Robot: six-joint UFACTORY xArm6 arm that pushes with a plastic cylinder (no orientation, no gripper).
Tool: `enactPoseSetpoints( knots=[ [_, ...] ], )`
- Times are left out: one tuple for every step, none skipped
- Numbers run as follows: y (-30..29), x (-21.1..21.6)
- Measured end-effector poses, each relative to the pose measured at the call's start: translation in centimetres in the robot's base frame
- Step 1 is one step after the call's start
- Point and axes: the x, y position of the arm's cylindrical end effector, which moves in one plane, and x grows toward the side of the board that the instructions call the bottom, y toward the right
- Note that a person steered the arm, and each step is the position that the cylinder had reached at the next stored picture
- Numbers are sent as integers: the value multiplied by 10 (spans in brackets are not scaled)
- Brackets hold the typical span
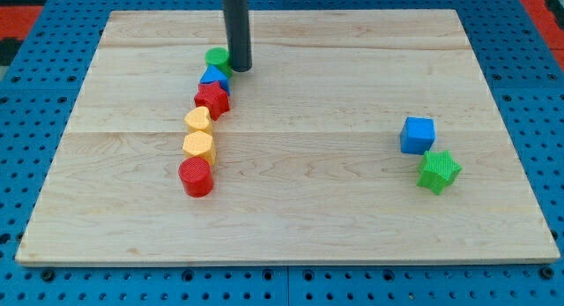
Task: Place the blue cube to the top left of the green circle
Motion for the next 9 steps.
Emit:
enactPoseSetpoints(
  knots=[
    [12, 0],
    [109, -2],
    [233, 7],
    [327, 56],
    [351, 145],
    [302, 179],
    [246, 167],
    [240, 125],
    [233, 92]
  ],
)
